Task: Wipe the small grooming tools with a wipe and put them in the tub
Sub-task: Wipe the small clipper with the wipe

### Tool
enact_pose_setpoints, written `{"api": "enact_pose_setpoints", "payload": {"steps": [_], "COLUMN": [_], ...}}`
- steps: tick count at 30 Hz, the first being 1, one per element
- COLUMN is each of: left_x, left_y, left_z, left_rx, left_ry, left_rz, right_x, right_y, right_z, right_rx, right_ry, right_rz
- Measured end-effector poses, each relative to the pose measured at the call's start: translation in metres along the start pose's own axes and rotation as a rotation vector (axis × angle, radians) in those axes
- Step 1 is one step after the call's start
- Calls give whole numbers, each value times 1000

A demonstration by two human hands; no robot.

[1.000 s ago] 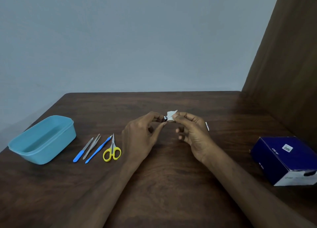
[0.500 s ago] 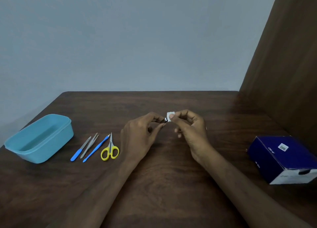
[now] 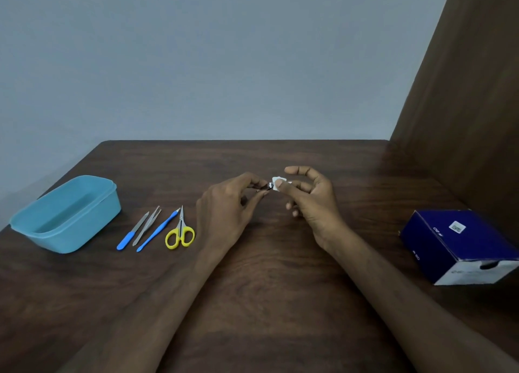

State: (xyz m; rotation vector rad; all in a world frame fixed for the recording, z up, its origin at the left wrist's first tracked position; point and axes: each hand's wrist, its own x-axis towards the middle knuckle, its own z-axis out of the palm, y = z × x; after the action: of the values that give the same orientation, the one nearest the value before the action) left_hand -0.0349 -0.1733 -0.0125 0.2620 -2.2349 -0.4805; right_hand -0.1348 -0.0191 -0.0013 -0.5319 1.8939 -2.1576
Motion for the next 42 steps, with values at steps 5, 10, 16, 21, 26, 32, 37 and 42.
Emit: {"api": "enact_pose_setpoints", "payload": {"steps": [5,10,16,21,26,32,37,42], "left_x": [0,0,1,1,1,3,3,4], "left_y": [1,0,-4,-4,-4,-4,-5,-5], "left_z": [-2,-2,2,2,2,3,3,2], "left_rx": [-6,10,-2,-7,-5,-174,-213,-130], "left_ry": [-5,-9,-27,-37,-26,-77,-99,-32], "left_rz": [-16,-1,-36,-2,-59,-66,-57,-67], "right_x": [2,1,4,2,3,3,5,7], "right_y": [1,3,4,4,6,4,5,3], "right_z": [-2,0,-2,0,-1,-3,-5,-6], "right_rx": [44,-8,66,6,45,-9,-15,93], "right_ry": [27,-2,16,-6,15,-1,1,5], "right_rz": [30,-14,28,-4,-1,-48,-51,33]}}
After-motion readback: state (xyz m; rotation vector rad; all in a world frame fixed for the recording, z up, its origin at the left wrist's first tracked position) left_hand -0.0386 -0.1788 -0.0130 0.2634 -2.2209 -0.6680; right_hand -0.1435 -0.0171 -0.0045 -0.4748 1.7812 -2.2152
